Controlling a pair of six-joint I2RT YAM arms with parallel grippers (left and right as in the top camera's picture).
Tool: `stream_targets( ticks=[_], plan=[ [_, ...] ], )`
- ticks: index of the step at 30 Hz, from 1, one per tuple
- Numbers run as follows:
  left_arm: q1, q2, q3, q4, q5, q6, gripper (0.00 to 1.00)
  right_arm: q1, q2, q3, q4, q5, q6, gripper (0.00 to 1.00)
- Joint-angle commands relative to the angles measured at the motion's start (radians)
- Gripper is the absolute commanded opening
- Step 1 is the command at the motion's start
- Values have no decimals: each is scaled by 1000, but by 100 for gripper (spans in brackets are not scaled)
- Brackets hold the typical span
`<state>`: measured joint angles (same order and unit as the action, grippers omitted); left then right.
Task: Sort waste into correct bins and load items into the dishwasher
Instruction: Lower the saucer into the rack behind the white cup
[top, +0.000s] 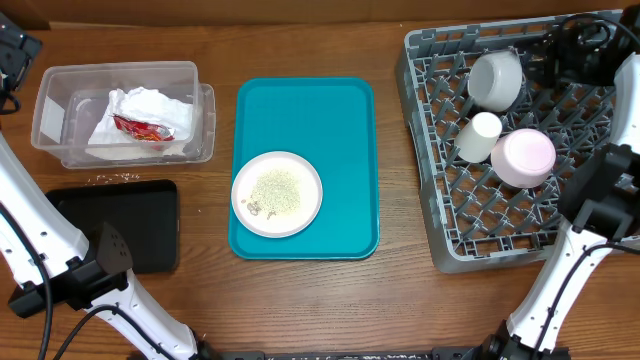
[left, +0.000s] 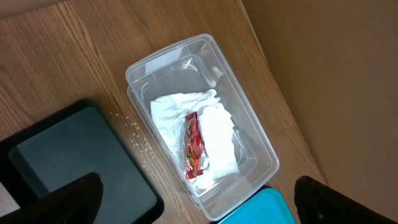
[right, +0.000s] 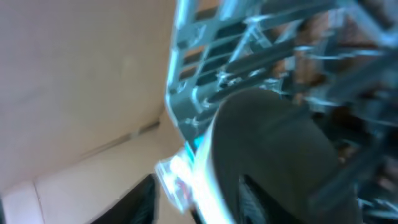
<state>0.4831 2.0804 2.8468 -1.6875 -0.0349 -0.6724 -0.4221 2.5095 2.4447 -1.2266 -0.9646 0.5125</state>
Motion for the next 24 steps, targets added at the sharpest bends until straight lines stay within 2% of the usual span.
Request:
stream_targets(
  ticks=[1, 6, 11, 13, 15, 18, 21, 24],
  plan=[
    [-6, 12, 0, -2, -10, 22, 100, -24, -144, 10, -24, 148, 0, 62],
    [-6, 12, 0, -2, -10, 22, 100, -32, -257, 10, -71, 282, 5, 64],
    [-6, 12, 0, -2, -10, 22, 100, 15, -330, 10, -116, 438, 3, 60],
    [-6, 12, 0, -2, -10, 22, 100, 54, -332, 10, -129, 480, -38, 50],
    [-6, 12, 0, -2, -10, 22, 100, 97, -323, 9, -145, 557, -48, 33],
    [-6, 12, 0, -2, -10, 22, 100, 167, -298, 9, -155, 710, -48, 18],
    [-6, 12, 0, -2, -10, 22, 100, 231, -261, 9, -156, 821, -48, 8],
    [-6, 12, 0, -2, -10, 22, 100, 278, -214, 9, -158, 919, -17, 7]
  ],
)
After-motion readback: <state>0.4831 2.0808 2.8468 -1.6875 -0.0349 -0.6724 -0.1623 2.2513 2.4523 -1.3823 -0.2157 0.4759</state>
